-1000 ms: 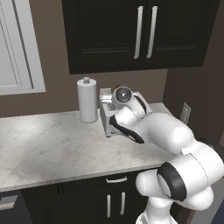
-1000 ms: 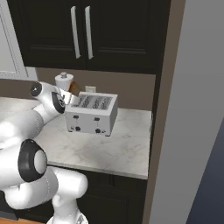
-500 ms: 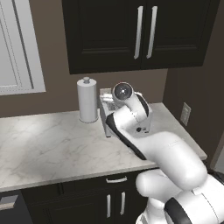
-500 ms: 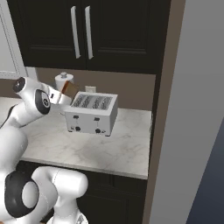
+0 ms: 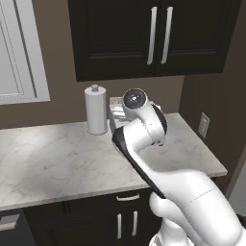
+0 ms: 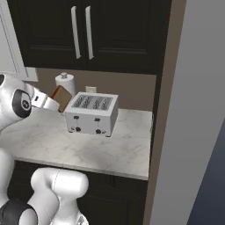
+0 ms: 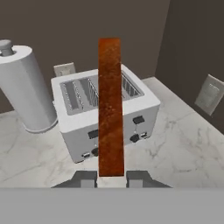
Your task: Start the toaster. Once the lever pops up, take the bread to the plate on the dining counter.
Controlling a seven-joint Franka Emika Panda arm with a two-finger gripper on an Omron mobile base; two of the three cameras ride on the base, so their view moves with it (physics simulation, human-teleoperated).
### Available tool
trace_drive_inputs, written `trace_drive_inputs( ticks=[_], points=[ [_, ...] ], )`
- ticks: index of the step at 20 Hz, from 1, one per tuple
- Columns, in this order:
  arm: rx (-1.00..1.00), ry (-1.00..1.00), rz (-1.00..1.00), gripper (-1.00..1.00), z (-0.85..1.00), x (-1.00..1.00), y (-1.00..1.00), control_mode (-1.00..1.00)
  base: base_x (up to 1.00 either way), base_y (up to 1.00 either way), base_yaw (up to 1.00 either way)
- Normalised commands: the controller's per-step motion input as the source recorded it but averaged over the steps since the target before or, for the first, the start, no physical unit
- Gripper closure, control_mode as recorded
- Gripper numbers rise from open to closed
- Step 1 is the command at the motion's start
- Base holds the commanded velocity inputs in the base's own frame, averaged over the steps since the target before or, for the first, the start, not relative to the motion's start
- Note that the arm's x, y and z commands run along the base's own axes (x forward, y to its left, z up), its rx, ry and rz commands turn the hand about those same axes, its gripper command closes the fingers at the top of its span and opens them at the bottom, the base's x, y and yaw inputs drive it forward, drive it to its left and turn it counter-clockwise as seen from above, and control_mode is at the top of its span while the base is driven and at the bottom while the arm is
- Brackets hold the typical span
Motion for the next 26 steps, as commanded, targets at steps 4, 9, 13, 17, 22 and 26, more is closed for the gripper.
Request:
trace_drive_inputs(
  ticks=[4,9,13,17,22,26],
  points=[
    [0.0,0.0,-0.01,1.0,0.0,-0.87,0.0,-1.0,0.0,0.0,0.0],
    [0.0,0.01,0.0,1.0,-0.13,-0.84,0.04,-1.0,0.0,0.0,0.0],
    [-0.01,0.03,0.0,1.0,-0.25,-0.71,0.16,-1.0,0.0,0.0,0.0],
    [0.0,0.0,0.01,1.0,-0.14,-0.81,0.12,-1.0,0.0,0.0,0.0],
    [0.0,0.0,0.01,1.0,0.0,-0.17,0.04,1.0,-0.66,0.24,0.12],
    [0.0,0.0,0.0,1.0,0.0,0.0,0.0,1.0,-0.77,0.42,0.31]
  ],
)
